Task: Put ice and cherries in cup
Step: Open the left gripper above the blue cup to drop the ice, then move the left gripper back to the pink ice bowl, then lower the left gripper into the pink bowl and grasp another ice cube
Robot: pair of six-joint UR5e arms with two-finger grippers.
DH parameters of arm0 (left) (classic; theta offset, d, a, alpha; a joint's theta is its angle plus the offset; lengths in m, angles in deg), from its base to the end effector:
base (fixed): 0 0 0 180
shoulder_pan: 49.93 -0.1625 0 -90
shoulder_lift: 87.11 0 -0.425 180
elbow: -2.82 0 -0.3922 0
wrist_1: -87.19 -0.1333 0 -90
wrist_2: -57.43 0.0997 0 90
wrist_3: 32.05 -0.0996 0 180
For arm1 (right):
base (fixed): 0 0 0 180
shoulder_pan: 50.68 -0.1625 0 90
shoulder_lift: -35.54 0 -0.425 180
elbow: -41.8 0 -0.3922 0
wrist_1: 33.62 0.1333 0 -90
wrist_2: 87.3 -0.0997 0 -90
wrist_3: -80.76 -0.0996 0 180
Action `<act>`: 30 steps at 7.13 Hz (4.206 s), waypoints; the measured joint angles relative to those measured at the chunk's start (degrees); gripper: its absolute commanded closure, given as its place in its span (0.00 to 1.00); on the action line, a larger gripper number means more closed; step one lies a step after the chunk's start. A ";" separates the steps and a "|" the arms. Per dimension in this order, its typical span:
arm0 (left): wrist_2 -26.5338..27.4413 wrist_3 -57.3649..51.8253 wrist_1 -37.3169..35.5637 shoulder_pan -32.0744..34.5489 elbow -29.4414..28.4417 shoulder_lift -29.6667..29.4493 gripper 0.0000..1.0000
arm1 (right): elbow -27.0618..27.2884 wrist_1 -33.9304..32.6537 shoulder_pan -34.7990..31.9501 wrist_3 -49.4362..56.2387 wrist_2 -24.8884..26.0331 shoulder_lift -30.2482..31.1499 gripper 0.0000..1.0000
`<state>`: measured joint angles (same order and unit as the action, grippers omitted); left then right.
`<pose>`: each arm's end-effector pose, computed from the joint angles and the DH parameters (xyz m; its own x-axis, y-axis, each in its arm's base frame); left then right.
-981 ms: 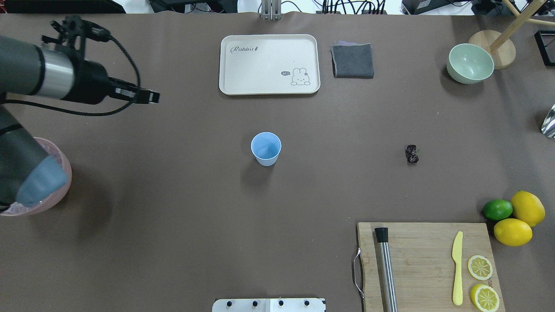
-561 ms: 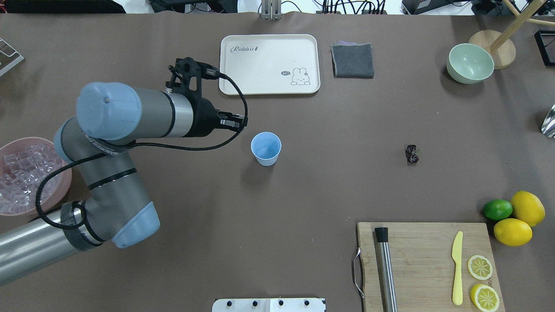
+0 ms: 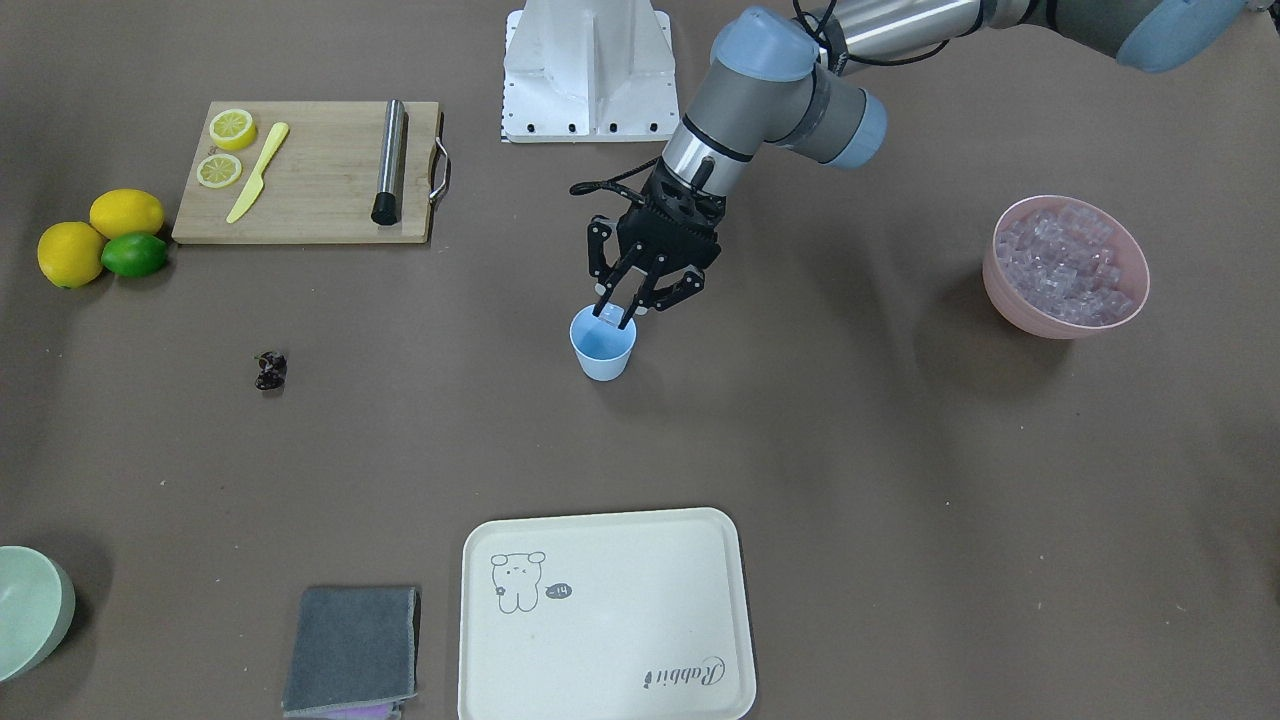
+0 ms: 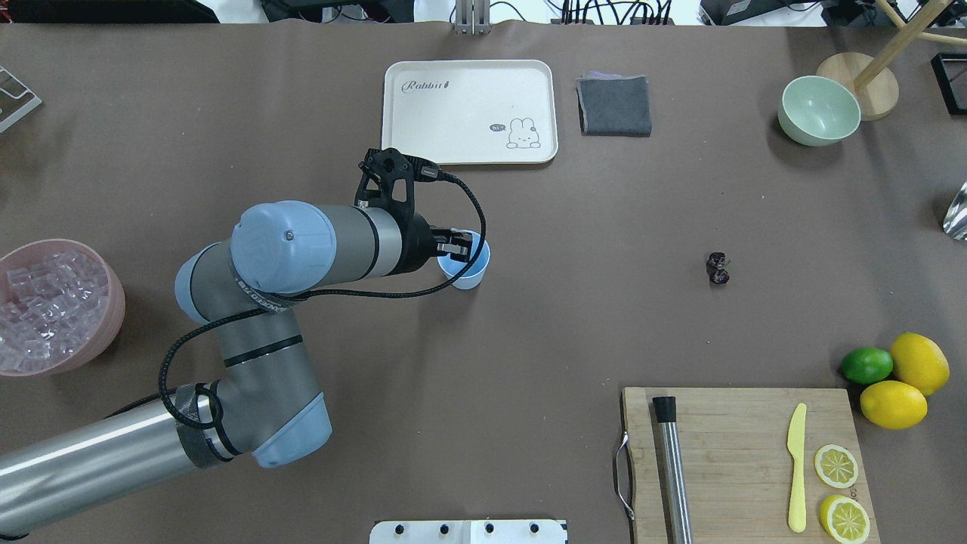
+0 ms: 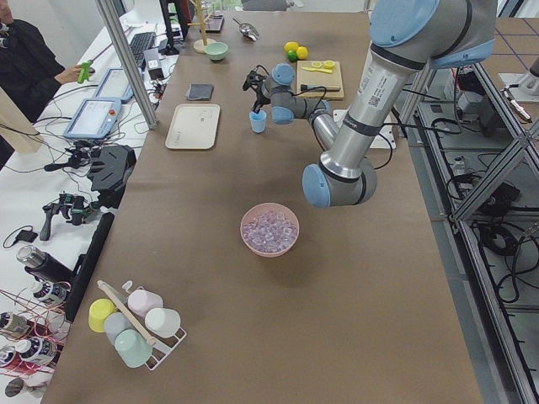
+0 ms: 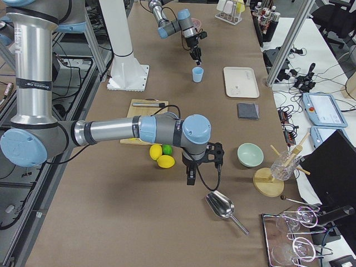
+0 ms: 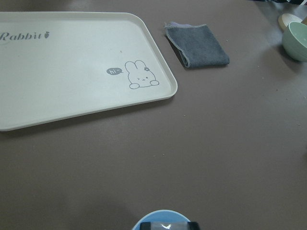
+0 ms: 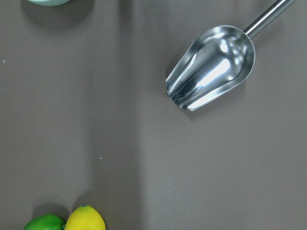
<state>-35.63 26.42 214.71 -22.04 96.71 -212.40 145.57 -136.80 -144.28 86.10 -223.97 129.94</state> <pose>0.5317 -0.4262 0.1875 0.3936 0.3825 -0.8359 0.2527 0.8293 0.4985 0.0889 -0.4446 0.5972 0.6847 -0.0017 0.7288 0.0011 1.0000 0.0014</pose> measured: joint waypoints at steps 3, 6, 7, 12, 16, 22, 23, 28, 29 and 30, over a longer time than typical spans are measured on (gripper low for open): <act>0.64 -0.04 -0.30 -0.93 -0.18 -0.02 0.03 | -0.01 0.00 0.00 -0.06 -0.02 0.00 0.00; 1.68 0.17 -0.31 -1.26 -0.46 -0.24 0.02 | 0.00 0.00 0.00 -0.07 -0.01 0.06 0.00; 2.54 0.65 -0.26 -1.55 -0.37 -0.31 0.02 | 0.01 0.00 0.00 -0.07 0.00 0.07 0.00; -8.14 -4.48 -22.44 9.39 17.52 6.70 0.02 | 0.06 0.01 0.00 -0.05 -0.01 -0.33 0.00; -21.01 -25.18 -28.96 25.01 32.76 32.03 0.02 | 0.41 0.08 0.00 0.02 -0.37 -0.47 0.00; -33.39 -38.39 -8.92 36.18 17.41 46.98 0.02 | 0.53 1.03 0.00 -0.02 -0.71 -0.43 0.00; -33.34 -38.45 -8.80 35.85 16.53 47.08 0.02 | 0.28 1.72 0.00 0.00 -0.70 -0.29 0.00; -31.27 -38.41 -8.53 30.32 11.41 44.48 0.03 | 0.23 2.37 0.00 0.00 -0.64 -0.05 0.00; -31.24 -38.40 -8.52 29.81 11.17 44.49 0.03 | 0.12 2.35 0.00 -0.04 -0.67 -0.06 0.00; -31.26 -38.40 -8.50 29.45 10.97 44.49 0.03 | -0.01 2.31 0.00 -0.06 -0.71 -0.06 0.00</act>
<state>-66.89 -11.97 206.21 7.41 107.68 -167.91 145.56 -134.48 -144.29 86.05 -224.69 129.88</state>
